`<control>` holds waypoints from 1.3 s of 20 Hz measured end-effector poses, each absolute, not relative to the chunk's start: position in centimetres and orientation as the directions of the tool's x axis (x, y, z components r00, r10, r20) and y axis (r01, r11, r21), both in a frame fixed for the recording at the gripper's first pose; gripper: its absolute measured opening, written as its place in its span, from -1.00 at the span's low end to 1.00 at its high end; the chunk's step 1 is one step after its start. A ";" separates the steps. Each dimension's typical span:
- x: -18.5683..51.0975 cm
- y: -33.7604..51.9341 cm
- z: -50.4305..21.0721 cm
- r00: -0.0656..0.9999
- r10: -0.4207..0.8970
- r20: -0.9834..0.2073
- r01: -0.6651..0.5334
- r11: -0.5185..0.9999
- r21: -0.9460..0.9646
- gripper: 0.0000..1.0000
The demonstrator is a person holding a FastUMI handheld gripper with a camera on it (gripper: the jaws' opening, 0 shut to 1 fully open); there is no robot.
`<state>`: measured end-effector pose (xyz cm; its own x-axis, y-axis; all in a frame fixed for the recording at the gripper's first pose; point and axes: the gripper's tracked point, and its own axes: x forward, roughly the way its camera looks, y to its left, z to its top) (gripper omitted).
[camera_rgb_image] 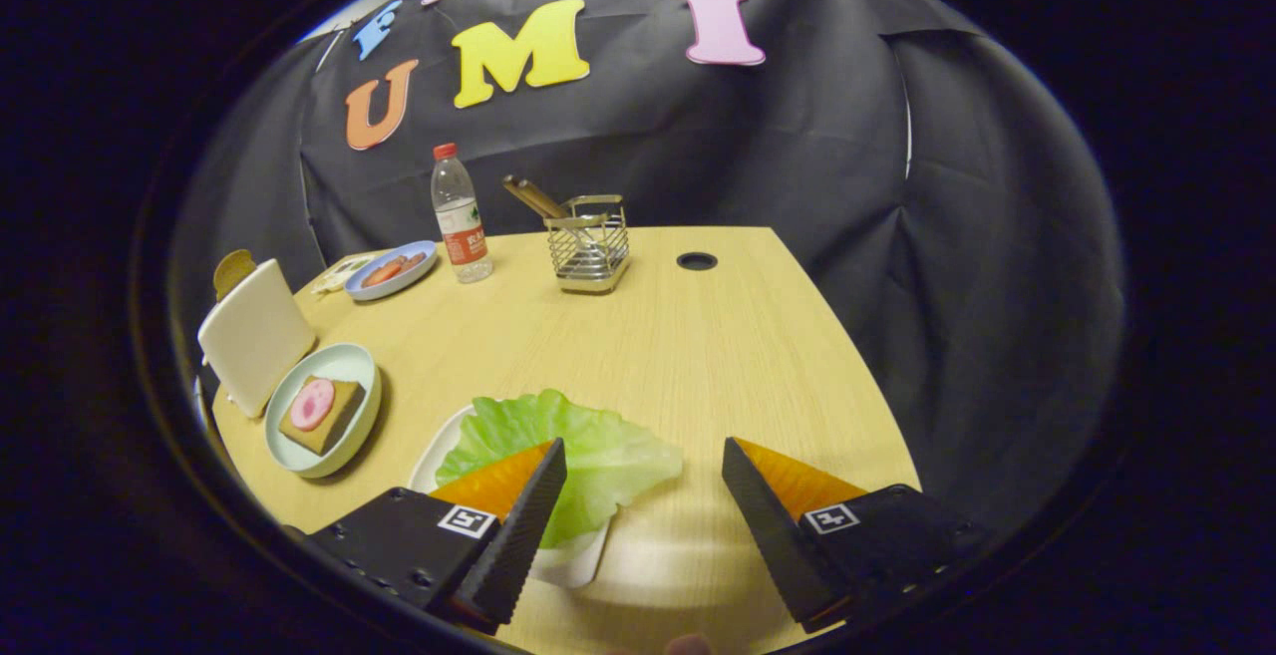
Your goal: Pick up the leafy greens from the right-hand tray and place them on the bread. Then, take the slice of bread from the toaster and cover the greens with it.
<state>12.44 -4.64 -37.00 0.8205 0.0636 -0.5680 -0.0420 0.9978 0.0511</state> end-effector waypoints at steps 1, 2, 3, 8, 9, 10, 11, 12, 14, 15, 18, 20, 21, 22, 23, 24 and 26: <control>12.7 -4.6 -37.6 0.813 0.067 -0.579 -0.046 0.998 0.051 0.92; 13.0 -4.5 -38.0 0.804 0.068 -0.590 -0.046 0.998 0.052 0.92; 13.3 -4.4 -38.2 0.799 0.067 -0.597 -0.046 0.998 0.051 0.92; 13.6 -3.4 -38.7 0.785 0.085 -0.614 -0.074 0.996 0.044 0.49; 13.8 -3.4 -38.6 0.786 0.081 -0.613 -0.076 0.997 0.034 0.30; 13.9 -3.4 -38.4 0.789 0.073 -0.610 -0.075 0.997 0.022 0.11; 14.2 -3.6 -37.9 0.799 0.062 -0.598 -0.070 0.997 0.009 -0.09; 14.3 -3.7 -37.6 0.808 0.052 -0.587 -0.067 0.998 -0.005 -0.28; 14.1 -3.8 -37.5 0.808 0.042 -0.588 -0.064 0.998 -0.017 -0.66; 14.1 -3.9 -37.5 0.805 0.037 -0.592 -0.063 0.998 -0.023 -0.85; 13.4 -3.3 -36.4 0.802 0.082 -0.592 -0.089 0.996 0.018 -0.99; 13.0 -2.9 -34.8 0.810 0.103 -0.577 -0.092 0.995 0.049 -0.99; 12.9 -2.5 -33.9 0.815 0.115 -0.568 -0.097 0.993 0.062 -0.99; 12.7 -2.0 -33.0 0.818 0.126 -0.560 -0.104 0.992 0.071 -0.99; 12.6 -1.7 -32.1 0.823 0.130 -0.553 -0.108 0.992 0.073 -0.99; 12.3 -1.4 -31.2 0.826 0.134 -0.547 -0.110 0.991 0.076 -0.99; 12.0 -0.6 -29.4 0.832 0.140 -0.536 -0.114 0.990 0.081 -0.99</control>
